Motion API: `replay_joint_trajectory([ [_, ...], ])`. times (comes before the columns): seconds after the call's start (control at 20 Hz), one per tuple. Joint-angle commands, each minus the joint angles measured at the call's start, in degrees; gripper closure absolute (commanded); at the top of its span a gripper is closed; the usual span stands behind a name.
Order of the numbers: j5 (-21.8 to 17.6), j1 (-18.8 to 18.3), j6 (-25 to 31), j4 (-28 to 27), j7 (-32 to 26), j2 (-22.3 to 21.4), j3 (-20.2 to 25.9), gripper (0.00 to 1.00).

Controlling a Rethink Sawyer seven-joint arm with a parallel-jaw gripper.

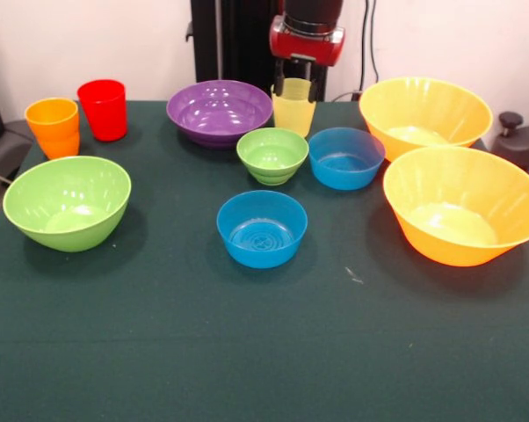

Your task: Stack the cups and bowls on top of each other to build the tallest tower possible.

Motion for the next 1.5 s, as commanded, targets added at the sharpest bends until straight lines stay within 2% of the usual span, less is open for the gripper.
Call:
replay_joint_trajectory([
  [0.05, 1.55, 4.01, 5.04, 1.3, 8.14, 1.37, 0.25, 0.0],
  [0.55, 4.59, 5.38, 2.17, 4.82, 11.32, 3.33, 1.68, 0.0],
  [0.75, 5.42, 4.31, 0.2, 6.61, 11.88, 4.25, 2.95, 0.0],
  [1.0, 5.97, 5.2, -1.37, 7.77, 12.3, 5.56, 1.88, 0.0],
  [1.15, 5.97, 5.94, -4.1, 8.21, 12.96, 7.69, 1.19, 0.0],
  [1.5, 5.54, 4.32, -9.91, 9.21, 13.47, 9.81, 2.91, 0.0],
])
